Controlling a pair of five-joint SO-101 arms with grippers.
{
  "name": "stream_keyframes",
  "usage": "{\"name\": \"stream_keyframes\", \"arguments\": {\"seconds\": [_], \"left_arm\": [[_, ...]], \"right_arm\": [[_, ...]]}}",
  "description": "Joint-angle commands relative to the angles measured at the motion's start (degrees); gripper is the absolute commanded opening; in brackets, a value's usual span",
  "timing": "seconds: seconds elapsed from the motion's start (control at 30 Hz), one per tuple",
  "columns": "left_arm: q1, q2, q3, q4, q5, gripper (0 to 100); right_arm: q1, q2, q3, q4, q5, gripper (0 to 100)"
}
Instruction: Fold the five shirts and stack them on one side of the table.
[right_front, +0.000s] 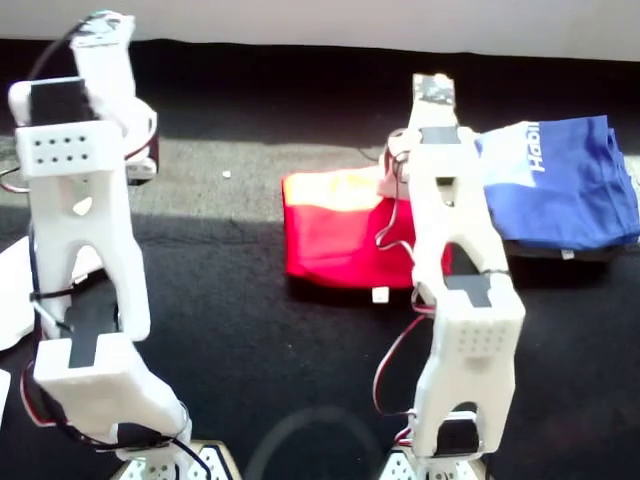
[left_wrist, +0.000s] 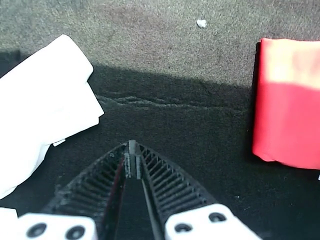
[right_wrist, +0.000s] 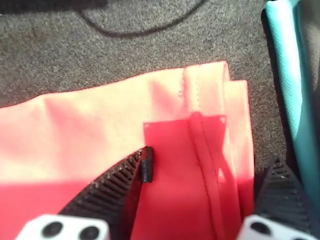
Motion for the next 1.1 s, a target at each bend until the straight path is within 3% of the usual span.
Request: {"name": "stream_keyframes", "arguments": {"seconds": [0.0,0.3,0.5,0.63,0.8,1.07], "left_arm": [[-1.71,-3.74,0.04,0.00,0.18,1],[-2.68,-4.44,0.04,0.00,0.26,1],[-2.68,-4.44,0.04,0.00,0.35,1],[-2.68,-4.44,0.04,0.00,0.35,1],[-2.68,-4.44,0.04,0.00,0.35,1],[-2.68,-3.91,0.04,0.00,0.35,1]], "right_arm": [[0.48,5.49,-7.52,0.22,-0.44,33.6],[-5.23,18.51,-19.38,3.91,-0.44,31.4],[-6.99,20.88,-23.60,8.13,-0.44,0.0],[-6.37,20.44,-25.98,11.74,-0.44,0.5],[-4.18,18.42,-39.96,21.85,0.44,0.6],[-1.10,15.16,-62.11,33.10,10.99,0.6]]}}
